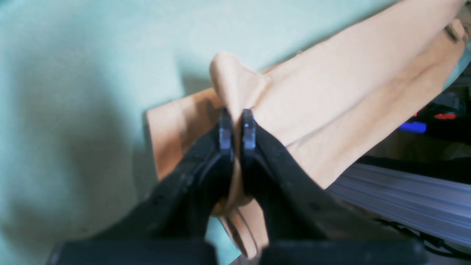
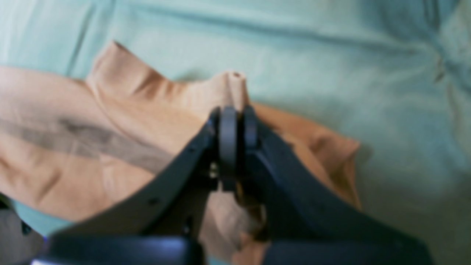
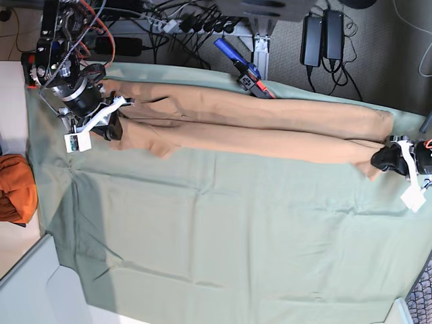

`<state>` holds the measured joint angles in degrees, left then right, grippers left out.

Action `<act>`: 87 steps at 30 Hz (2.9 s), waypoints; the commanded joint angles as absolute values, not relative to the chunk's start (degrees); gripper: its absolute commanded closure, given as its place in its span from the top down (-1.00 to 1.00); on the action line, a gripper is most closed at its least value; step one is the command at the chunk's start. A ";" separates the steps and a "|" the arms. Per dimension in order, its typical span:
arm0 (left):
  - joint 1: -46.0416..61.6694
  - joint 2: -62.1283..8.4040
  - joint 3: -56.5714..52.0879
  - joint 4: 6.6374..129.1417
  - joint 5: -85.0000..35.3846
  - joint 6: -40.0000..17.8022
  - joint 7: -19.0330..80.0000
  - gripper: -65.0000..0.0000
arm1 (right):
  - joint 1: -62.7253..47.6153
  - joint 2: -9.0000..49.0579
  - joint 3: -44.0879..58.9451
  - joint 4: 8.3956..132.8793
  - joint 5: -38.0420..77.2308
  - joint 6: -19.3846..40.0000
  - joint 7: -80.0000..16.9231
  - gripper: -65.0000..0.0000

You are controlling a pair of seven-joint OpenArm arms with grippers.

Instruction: Fold the T-shirt properly

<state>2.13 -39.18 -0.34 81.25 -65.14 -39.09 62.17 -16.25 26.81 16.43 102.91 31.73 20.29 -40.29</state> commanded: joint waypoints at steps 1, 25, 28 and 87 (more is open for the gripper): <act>1.34 -40.49 -0.89 82.02 -65.76 -40.00 61.52 -1.00 | -16.53 27.75 17.04 103.81 31.99 25.52 -39.53 -1.00; 7.68 -41.60 -0.89 82.00 -61.73 -40.00 60.66 -0.02 | -18.92 27.42 19.31 103.79 34.09 25.52 -39.48 0.22; 7.84 -41.52 -0.89 82.00 -67.42 -40.00 63.42 -0.02 | -18.90 27.40 19.31 103.79 34.13 25.50 -39.44 0.22; -8.27 -34.30 -0.86 71.90 -54.81 -40.00 49.98 -1.00 | -18.79 24.38 35.51 103.79 40.10 25.52 -39.48 0.22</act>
<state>-7.29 -33.19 -0.38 71.18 -53.84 -39.24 50.87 -19.07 23.42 34.92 102.85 39.24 20.29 -40.75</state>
